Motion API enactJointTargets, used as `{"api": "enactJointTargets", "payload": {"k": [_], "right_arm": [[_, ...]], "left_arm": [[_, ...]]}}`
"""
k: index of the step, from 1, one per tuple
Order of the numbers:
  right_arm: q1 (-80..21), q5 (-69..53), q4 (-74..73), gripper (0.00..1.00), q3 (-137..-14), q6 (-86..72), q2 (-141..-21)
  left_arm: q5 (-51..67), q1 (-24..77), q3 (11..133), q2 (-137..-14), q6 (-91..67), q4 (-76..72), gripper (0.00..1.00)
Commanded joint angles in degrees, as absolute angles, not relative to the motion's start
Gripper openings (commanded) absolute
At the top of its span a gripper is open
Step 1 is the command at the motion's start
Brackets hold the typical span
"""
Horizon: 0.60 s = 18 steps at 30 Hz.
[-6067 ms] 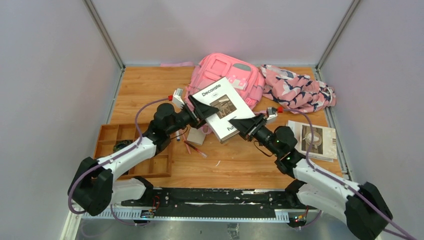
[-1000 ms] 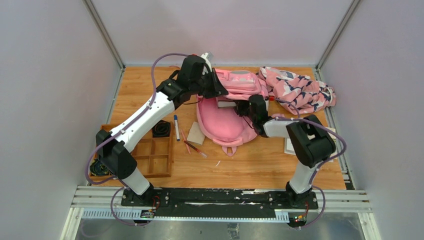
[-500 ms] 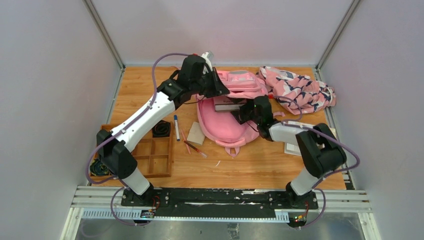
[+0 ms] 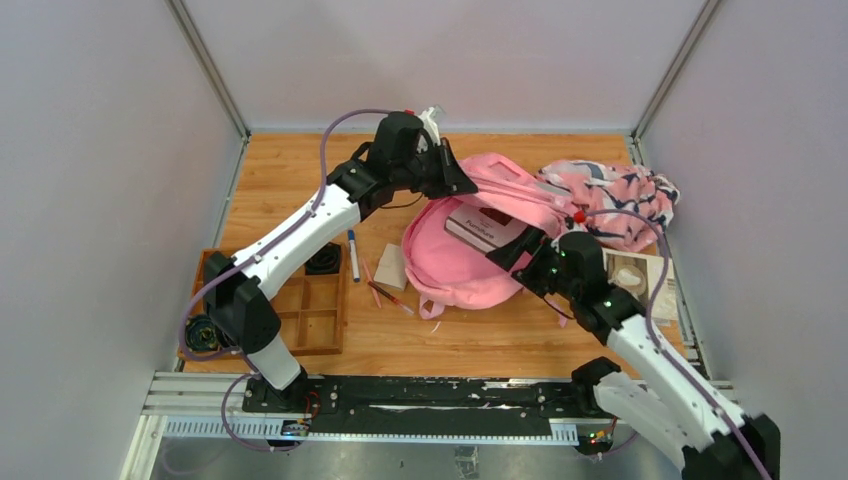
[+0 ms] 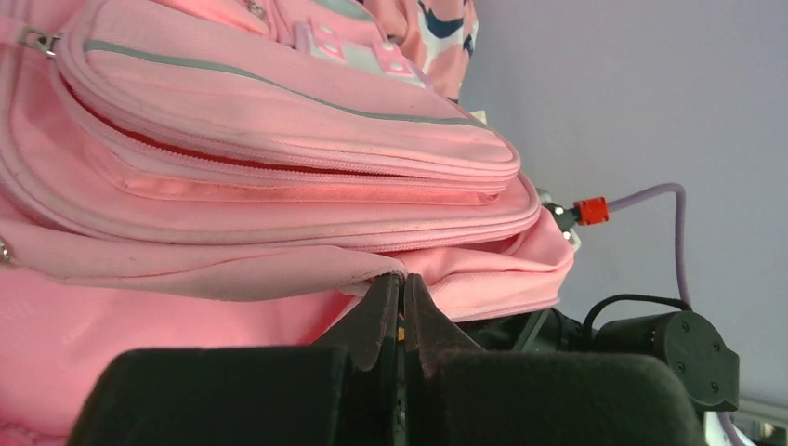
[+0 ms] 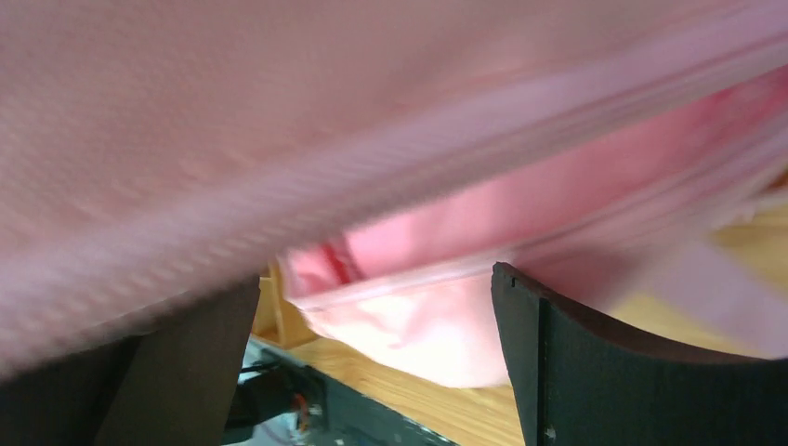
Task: Pack the student bag
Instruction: Place the book in the student bag, then adjust the student bag at the center of the board.
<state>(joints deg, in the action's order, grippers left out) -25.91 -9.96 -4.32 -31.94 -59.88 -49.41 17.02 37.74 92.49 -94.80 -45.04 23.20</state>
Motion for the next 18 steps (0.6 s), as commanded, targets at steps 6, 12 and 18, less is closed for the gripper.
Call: {"api": "enactJointTargets", "payload": {"k": [6,12,18], "right_arm": [[-22.54,14.14,-37.09,0.97,-39.05,-39.33,-27.2],[-22.42,-4.76,-26.35,0.92,-39.69,-37.56,-33.25],[-22.02,14.06,-35.63,0.92,-44.64,-35.06,-34.56]], "left_arm": [[12.2,35.88,92.73,-96.1,-44.38,18.6,0.0],[11.6,35.87,93.3,-95.97,-44.43,18.46,0.0],[9.67,35.45,94.9,-95.68,-42.9,20.99,0.0]]}}
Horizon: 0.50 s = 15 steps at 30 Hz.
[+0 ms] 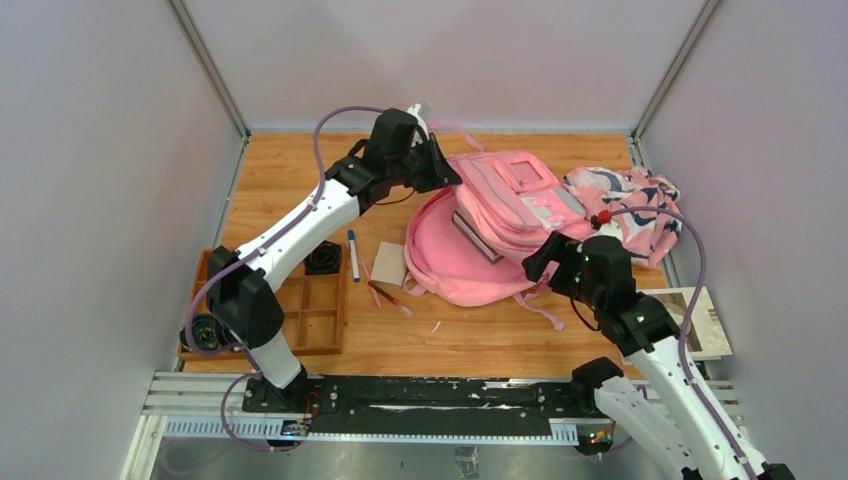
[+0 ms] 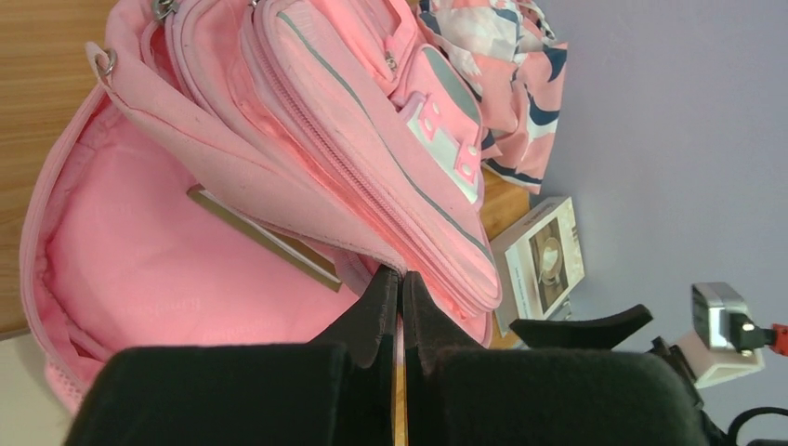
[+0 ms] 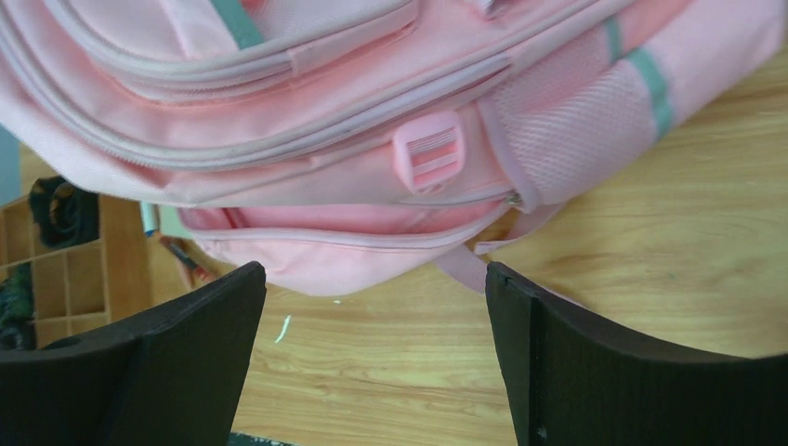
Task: Pack the student bag
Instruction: Adjust the student bag at the center of the board.
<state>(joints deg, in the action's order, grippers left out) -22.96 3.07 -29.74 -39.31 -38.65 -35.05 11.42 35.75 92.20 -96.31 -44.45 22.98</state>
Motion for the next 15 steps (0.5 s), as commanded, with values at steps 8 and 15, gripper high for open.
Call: {"api": "enactJointTargets", "payload": {"k": [8,15], "right_arm": [[-15.43,19.77,-42.28,0.93,-47.99,-33.85,-40.64],[-4.21,5.52,-32.55,0.43,-42.71,-35.09,-47.5]], "left_arm": [[9.62,33.76,98.0,-96.38,-43.31,21.69,0.0],[10.1,33.7,100.21,-96.93,-43.3,22.56,0.0]]}}
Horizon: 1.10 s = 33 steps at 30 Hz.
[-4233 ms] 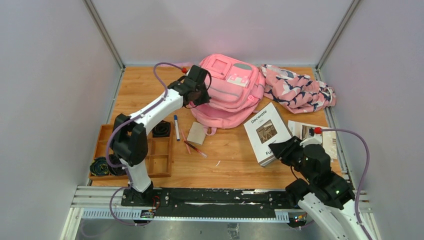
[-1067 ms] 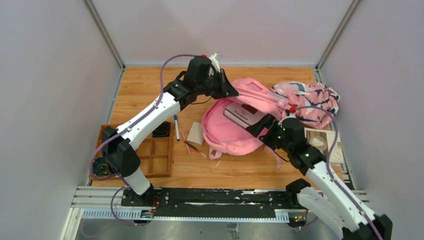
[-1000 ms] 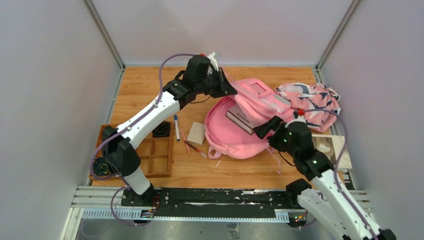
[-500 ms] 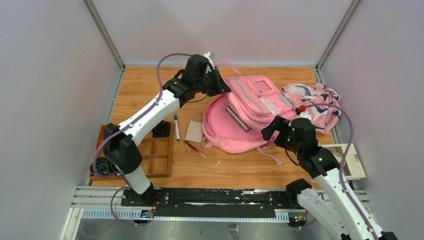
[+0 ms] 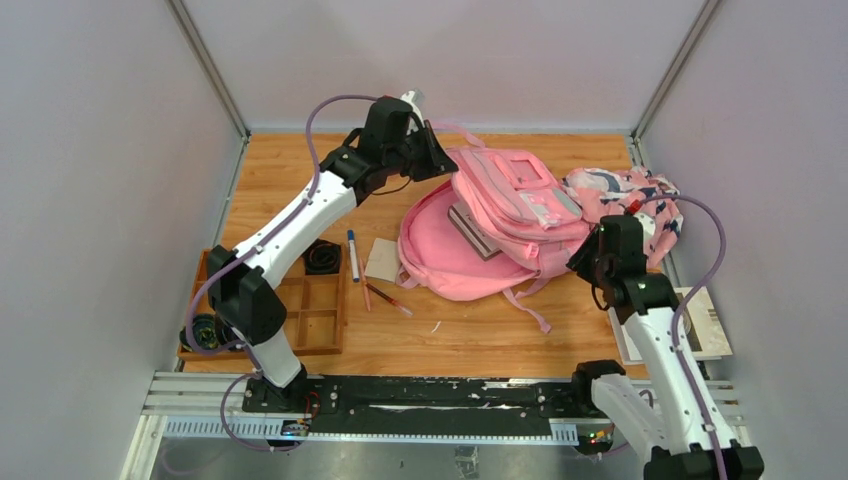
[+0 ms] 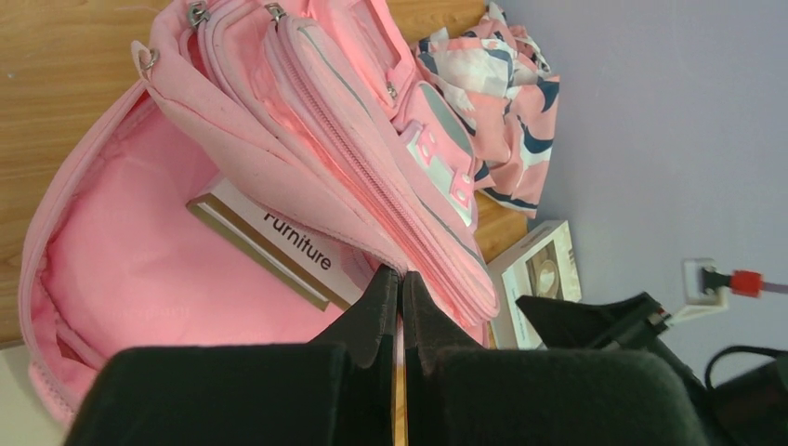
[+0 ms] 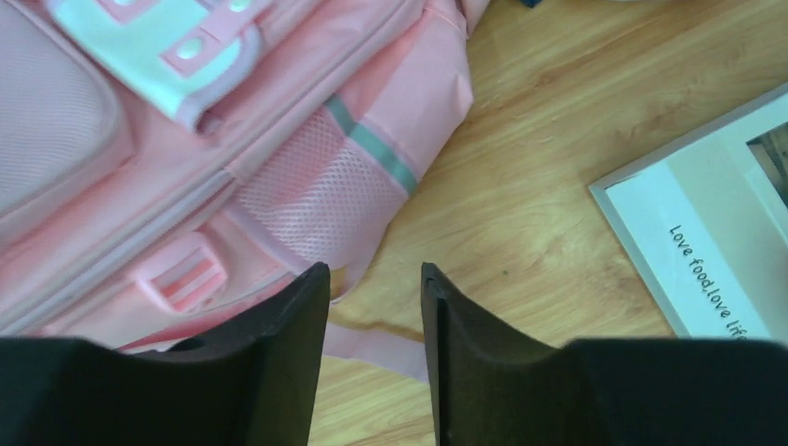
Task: Pack the student bag
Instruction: Adjust the student bag at the center of the board.
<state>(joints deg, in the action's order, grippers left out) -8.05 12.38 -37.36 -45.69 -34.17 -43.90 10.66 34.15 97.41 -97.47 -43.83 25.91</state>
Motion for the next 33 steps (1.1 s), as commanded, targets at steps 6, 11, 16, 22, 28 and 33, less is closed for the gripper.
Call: {"api": "enactJointTargets", "payload": {"k": [6,11,16,22,28,33], "right_arm": [[-4.05,-7.22,-14.75,0.23,-39.71,-40.45,-62.66],[-7.57,-10.7,-10.02,0.24,-50.19,-41.25,-78.88],[-8.98,-14.46,-7.69,0.27,-63.89,-43.47,-92.95],[-8.88,-12.41,-15.52,0.39,-74.15,-39.44,-95.24],[-8.33,-1.31,-21.29,0.58,-62.86,-33.52,-78.68],[-6.95,15.78,-30.76,0.64,-53.08,-29.8,-61.52]], "left_arm": [[11.86,33.78,100.19,-97.16,-44.11,21.57,0.0],[11.83,34.5,99.94,-96.49,-43.96,21.54,0.0],[12.24,35.72,99.72,-97.33,-44.36,21.34,0.0],[11.78,36.08,98.82,-97.18,-43.77,21.57,0.0],[12.69,36.11,96.53,-97.62,-44.47,19.11,0.0],[14.84,36.71,95.18,-100.08,-45.41,17.18,0.0]]}}
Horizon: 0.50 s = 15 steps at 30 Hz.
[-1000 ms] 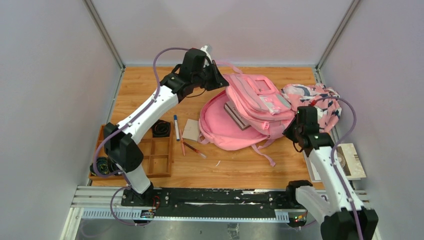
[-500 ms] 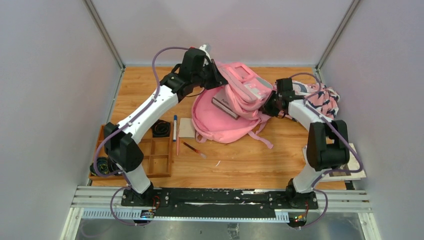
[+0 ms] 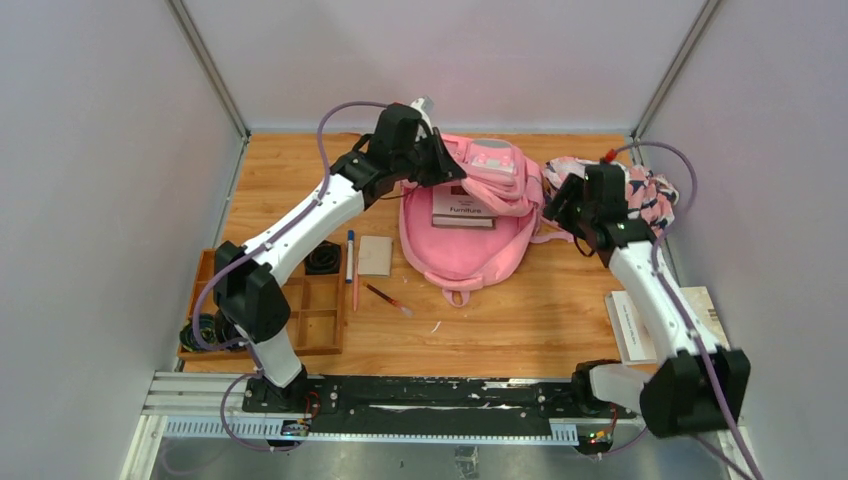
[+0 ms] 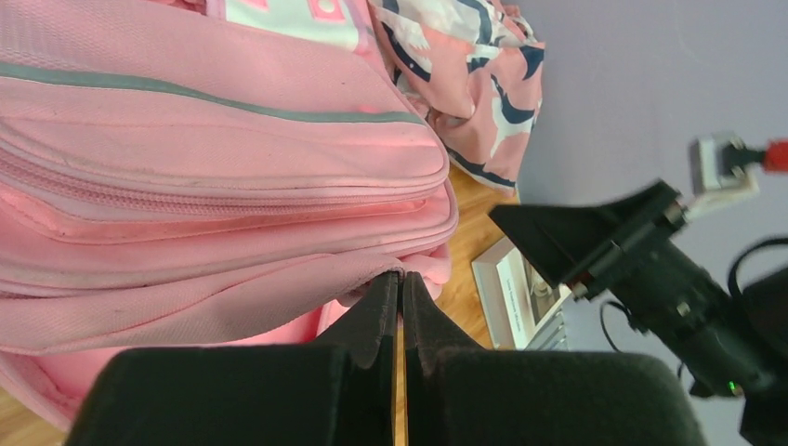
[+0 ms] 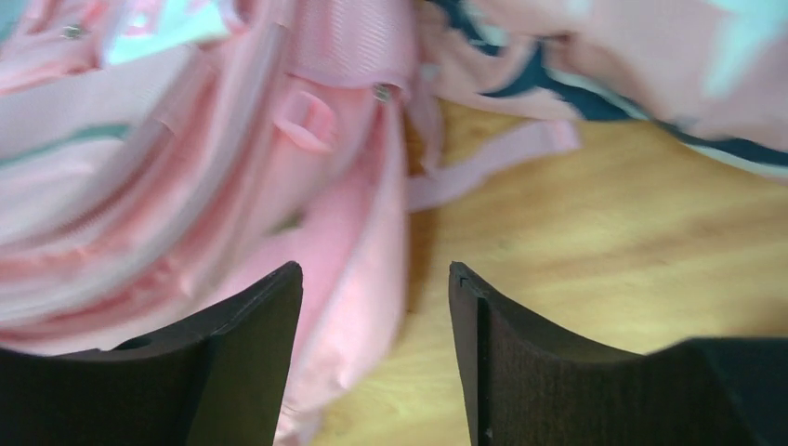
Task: Pack the student bag
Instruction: Adjust the student bag at the center of the board.
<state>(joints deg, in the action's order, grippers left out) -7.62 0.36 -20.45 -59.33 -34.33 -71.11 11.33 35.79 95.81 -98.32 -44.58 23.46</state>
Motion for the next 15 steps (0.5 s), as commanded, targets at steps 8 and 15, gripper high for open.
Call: {"api": "enactJointTargets", "payload": {"k": [8,15], "right_arm": [[4.94,27.3,-47.17,0.68,-45.5,-37.23,-48.08],[14.47,32.17,-51.63,0.72,-42.75,-42.7,-48.65]], "left_arm": [[13.11,36.83,93.67,-101.44,-43.93,17.06,0.0],[10.25,37.45,93.98,-98.78,-38.02,22.3,0.86]]}}
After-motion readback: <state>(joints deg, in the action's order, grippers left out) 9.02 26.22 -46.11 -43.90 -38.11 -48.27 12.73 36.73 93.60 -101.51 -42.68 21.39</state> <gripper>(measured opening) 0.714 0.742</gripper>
